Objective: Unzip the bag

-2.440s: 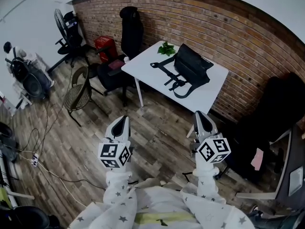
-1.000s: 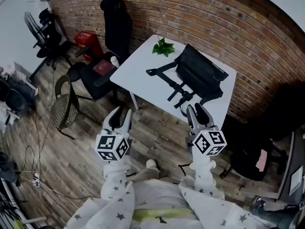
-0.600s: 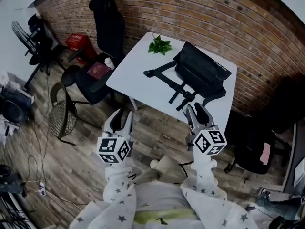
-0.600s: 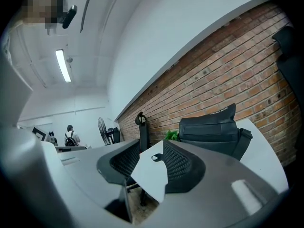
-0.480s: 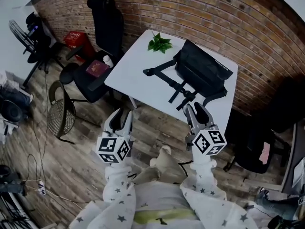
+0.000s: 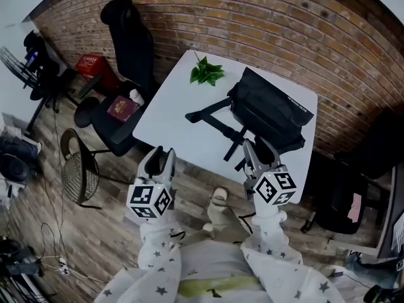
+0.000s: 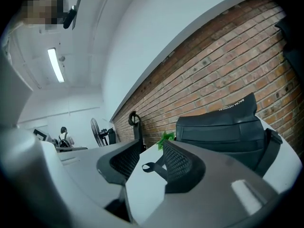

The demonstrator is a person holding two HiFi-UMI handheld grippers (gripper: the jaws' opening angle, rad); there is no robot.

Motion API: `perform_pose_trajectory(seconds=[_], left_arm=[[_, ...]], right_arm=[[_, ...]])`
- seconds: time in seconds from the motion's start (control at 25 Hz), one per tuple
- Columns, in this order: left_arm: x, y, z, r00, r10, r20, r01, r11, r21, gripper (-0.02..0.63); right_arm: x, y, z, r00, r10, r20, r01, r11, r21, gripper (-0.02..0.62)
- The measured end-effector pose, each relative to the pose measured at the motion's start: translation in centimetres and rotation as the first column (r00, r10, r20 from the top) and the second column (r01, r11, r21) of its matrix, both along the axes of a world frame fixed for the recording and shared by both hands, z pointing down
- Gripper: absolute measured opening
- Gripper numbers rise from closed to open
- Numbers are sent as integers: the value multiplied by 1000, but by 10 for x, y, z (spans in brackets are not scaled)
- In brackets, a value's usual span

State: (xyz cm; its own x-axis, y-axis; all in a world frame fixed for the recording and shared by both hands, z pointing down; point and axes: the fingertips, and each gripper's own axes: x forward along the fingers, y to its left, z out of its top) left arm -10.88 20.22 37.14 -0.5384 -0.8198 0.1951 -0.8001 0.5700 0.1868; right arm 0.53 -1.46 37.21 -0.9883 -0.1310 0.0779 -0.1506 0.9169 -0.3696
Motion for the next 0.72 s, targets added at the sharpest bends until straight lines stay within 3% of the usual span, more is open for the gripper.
perform_pose_trajectory(seconds=[0.24,0.72], left_arm=[[-46,-58,-1,997,80,-8,-80,997,1,132],[-94,-144,-1,975,219,-18,-219,976,3,132]], right_arm=[[-45,-28,6,1000,8,-15,-9,1000,-23,145],[-91,-66,24,998,28,-49,-31,998,-53,143]])
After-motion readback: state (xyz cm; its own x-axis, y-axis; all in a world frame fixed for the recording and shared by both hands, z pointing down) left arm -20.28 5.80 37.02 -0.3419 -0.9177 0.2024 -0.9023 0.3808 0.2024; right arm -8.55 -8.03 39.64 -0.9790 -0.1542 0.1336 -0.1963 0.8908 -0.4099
